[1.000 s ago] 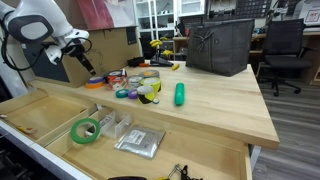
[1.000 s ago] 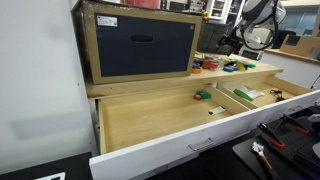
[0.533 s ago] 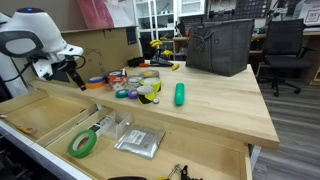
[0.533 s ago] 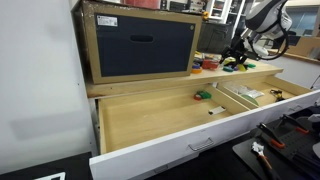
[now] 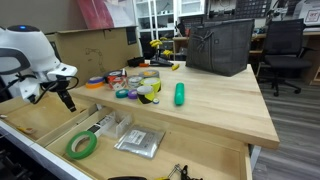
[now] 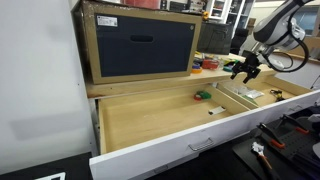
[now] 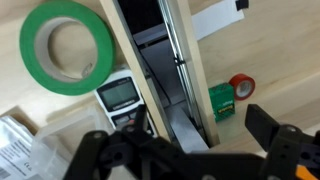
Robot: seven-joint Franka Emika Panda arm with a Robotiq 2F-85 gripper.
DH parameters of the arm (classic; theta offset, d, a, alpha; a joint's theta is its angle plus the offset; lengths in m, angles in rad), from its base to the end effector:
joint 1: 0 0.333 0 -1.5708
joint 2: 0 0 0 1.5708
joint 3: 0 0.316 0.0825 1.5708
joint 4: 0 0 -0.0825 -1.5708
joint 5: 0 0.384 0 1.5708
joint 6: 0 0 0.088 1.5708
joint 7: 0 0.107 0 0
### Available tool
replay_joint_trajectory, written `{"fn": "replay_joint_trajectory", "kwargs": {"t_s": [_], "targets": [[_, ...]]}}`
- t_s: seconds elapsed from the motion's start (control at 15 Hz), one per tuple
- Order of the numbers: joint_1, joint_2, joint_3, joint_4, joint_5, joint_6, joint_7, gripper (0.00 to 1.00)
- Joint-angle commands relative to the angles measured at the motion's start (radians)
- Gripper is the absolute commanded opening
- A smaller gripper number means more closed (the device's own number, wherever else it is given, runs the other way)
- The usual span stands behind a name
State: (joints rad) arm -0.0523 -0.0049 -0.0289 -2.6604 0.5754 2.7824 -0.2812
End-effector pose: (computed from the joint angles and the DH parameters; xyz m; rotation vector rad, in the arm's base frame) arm 0.4244 -0.0590 0.2500 -2.8850 0.4778 -0.2383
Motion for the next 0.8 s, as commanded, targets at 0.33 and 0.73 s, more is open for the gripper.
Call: {"fn": "replay_joint_trajectory", "kwargs": {"t_s": [0.33,0.73], "targets": [[-0.078,-0.032,-0.098,-0.142,-0.037,0.091,-0.204,1.00],[-0.103,0.025,-0.137,-0.102,0.059,0.140,-0.361,1.00]]}}
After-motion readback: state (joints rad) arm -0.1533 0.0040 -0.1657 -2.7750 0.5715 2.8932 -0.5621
